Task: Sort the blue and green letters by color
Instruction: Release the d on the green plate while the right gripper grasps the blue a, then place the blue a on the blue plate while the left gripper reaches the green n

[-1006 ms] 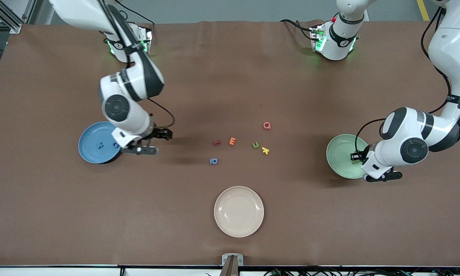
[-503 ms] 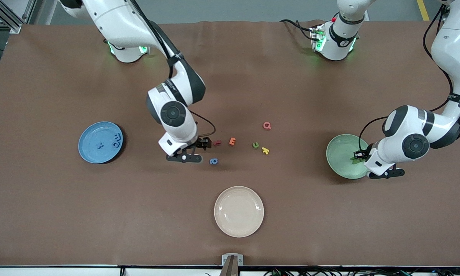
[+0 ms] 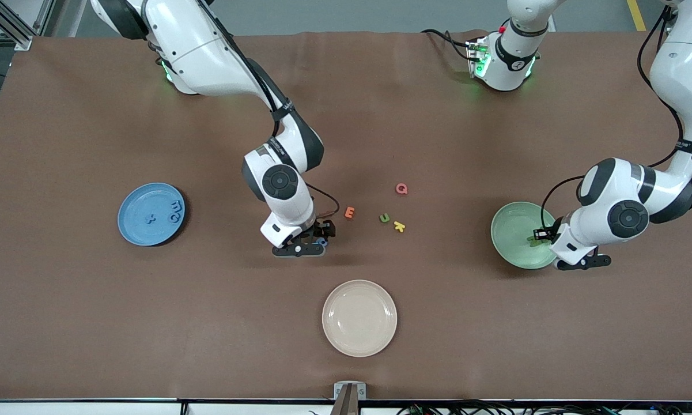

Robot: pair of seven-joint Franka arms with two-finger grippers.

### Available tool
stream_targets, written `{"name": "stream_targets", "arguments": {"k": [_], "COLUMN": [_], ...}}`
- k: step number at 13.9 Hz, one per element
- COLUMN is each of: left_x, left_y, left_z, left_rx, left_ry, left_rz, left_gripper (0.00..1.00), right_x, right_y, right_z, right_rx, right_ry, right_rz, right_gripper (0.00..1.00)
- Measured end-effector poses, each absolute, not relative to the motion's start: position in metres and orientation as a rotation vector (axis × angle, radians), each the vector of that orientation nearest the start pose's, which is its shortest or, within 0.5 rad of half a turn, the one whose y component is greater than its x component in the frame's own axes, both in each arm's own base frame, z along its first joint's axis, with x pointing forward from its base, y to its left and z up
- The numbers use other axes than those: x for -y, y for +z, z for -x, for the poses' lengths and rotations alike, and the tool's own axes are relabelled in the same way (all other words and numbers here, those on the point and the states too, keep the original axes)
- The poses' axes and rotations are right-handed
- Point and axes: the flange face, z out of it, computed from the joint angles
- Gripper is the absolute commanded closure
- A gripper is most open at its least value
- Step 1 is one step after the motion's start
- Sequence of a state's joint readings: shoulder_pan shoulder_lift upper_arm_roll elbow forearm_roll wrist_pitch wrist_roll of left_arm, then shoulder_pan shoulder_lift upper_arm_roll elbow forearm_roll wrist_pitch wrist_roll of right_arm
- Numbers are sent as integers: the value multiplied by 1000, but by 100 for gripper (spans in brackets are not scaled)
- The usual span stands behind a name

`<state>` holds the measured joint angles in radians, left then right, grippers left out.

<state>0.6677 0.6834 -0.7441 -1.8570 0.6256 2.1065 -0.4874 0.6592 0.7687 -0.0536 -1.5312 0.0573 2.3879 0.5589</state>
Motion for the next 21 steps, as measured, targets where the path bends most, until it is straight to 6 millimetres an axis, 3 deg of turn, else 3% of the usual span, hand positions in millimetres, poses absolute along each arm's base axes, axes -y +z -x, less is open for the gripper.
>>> {"name": "stream_targets", "arguments": {"k": [1, 6, 11, 17, 18, 20, 21], "left_x": [-3, 13, 71, 125, 133, 145, 148], "left_y": [213, 223, 248, 273, 277, 286, 292], "left_z": [-615, -617, -616, -604, -602, -600, -602], "left_rx": [138, 113, 255, 341, 359, 417, 448], "left_ry": [255, 229, 172, 196, 198, 199, 202], "left_rz": [3035, 3052, 3081, 3089, 3088, 3096, 3111], "left_gripper": [0, 0, 0, 0, 0, 0, 1], "right_x": [-417, -441, -446, -443, -443, -442, -442], "right_y": [204, 187, 179, 178, 178, 178, 179], "right_z": [-586, -580, -575, -578, -578, -580, -581], "right_rx": [45, 82, 92, 87, 87, 87, 84], "right_ry": [-115, -118, -109, -128, -132, -138, -144], "right_rz": [3086, 3084, 3091, 3090, 3089, 3089, 3088], "right_gripper": [1, 10, 34, 46, 55, 88, 100]}}
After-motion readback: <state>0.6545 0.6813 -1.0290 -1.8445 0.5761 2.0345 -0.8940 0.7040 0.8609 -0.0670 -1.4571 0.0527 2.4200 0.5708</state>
